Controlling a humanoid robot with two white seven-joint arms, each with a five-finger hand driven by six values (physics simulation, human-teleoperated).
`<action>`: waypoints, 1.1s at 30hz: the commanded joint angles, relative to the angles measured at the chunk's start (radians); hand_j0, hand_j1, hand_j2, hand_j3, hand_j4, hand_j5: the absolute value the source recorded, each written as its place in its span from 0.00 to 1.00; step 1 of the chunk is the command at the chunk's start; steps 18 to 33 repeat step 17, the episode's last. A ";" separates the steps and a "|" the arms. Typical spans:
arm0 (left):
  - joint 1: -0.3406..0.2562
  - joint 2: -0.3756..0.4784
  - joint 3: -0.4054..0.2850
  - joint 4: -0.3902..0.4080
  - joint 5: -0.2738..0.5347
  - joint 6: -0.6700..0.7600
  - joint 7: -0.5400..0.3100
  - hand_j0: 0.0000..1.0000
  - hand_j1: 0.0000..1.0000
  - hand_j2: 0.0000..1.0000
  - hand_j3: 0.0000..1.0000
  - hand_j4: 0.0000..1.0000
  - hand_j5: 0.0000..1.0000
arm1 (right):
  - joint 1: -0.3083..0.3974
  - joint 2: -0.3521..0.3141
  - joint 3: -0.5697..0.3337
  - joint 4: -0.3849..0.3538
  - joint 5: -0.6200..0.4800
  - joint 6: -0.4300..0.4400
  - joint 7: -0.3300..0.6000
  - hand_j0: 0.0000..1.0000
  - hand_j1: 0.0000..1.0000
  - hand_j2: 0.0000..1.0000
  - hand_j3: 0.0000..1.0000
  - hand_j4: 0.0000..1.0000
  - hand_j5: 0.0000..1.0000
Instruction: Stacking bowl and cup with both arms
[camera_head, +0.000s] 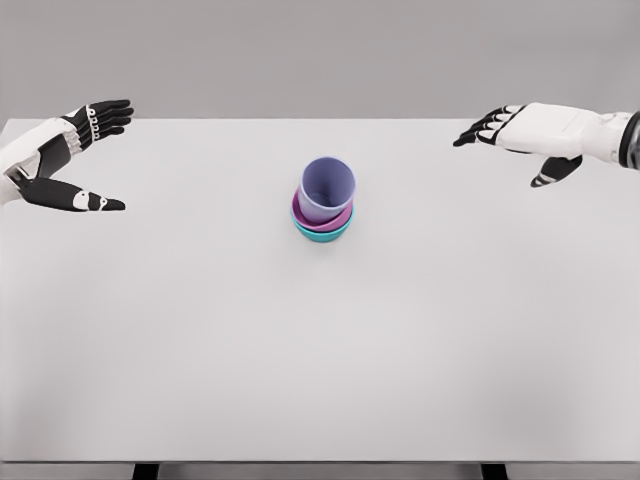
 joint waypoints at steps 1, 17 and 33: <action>0.000 0.002 0.000 0.000 0.005 0.003 0.000 1.00 1.00 1.00 1.00 1.00 1.00 | 0.000 -0.001 -0.001 0.000 -0.005 0.003 0.000 1.00 1.00 1.00 1.00 1.00 1.00; 0.014 0.000 0.014 -0.002 -0.003 0.003 0.000 1.00 1.00 1.00 1.00 1.00 1.00 | 0.003 0.002 0.001 -0.001 -0.005 0.003 0.000 1.00 1.00 1.00 1.00 1.00 1.00; 0.014 0.000 0.014 -0.002 -0.003 0.003 0.000 1.00 1.00 1.00 1.00 1.00 1.00 | 0.003 0.002 0.001 -0.001 -0.005 0.003 0.000 1.00 1.00 1.00 1.00 1.00 1.00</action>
